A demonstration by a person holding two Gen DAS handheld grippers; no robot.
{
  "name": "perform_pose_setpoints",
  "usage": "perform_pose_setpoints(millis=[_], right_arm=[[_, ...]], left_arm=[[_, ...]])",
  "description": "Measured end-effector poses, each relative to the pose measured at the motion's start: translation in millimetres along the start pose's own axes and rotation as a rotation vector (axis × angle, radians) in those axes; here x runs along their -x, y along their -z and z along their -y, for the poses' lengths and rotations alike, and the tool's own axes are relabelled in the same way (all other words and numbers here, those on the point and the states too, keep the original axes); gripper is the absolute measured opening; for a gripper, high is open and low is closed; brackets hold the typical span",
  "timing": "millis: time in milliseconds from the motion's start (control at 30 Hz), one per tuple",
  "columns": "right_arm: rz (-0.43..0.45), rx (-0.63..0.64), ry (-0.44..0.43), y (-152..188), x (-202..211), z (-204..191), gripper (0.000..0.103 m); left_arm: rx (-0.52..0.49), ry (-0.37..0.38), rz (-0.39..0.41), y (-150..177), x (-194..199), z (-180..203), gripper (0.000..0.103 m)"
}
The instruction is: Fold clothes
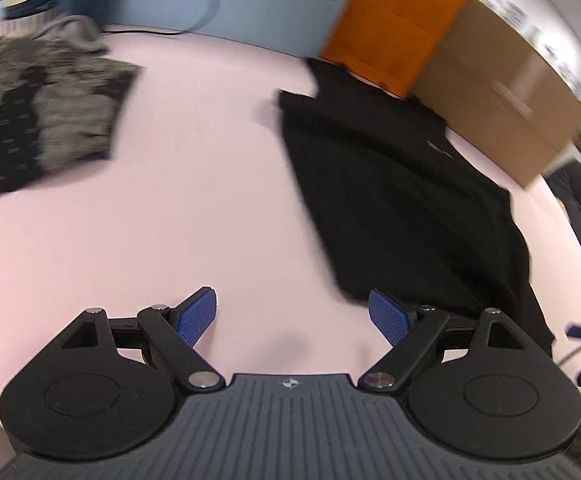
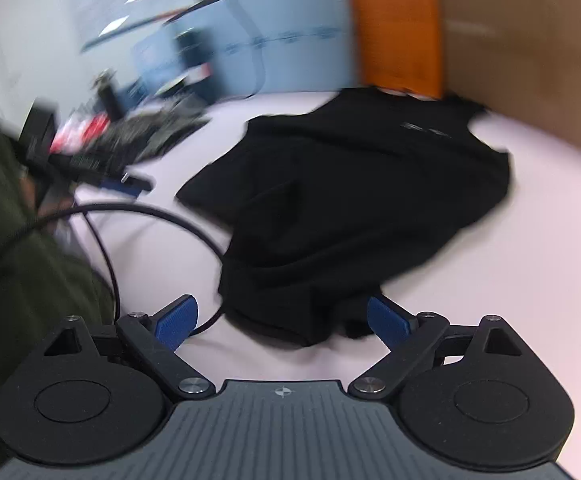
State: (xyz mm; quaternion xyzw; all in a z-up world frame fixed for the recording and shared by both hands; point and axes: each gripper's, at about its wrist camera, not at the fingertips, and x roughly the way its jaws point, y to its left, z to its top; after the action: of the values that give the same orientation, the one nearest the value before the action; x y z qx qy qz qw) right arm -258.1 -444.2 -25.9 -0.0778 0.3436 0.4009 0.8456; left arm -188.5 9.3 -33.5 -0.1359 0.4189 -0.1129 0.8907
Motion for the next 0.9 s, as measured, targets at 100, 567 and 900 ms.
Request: perform_pose_setpoints(millis=[100, 567, 900], right_arm=[[-0.04, 0.09, 0.014, 6, -20, -7, 0.082], [0.381, -0.769, -0.22, -51, -40, 129, 0.01], [0.366, -1.062, -0.177, -12, -46, 165, 0.05]], left_arm=[[-0.081, 0.025, -0.003, 7, -14, 25, 0.082], [-0.076, 0.013, 0.14, -7, -18, 40, 0.082], [-0.103, 0.043, 0.063, -8, -27, 38, 0.083]])
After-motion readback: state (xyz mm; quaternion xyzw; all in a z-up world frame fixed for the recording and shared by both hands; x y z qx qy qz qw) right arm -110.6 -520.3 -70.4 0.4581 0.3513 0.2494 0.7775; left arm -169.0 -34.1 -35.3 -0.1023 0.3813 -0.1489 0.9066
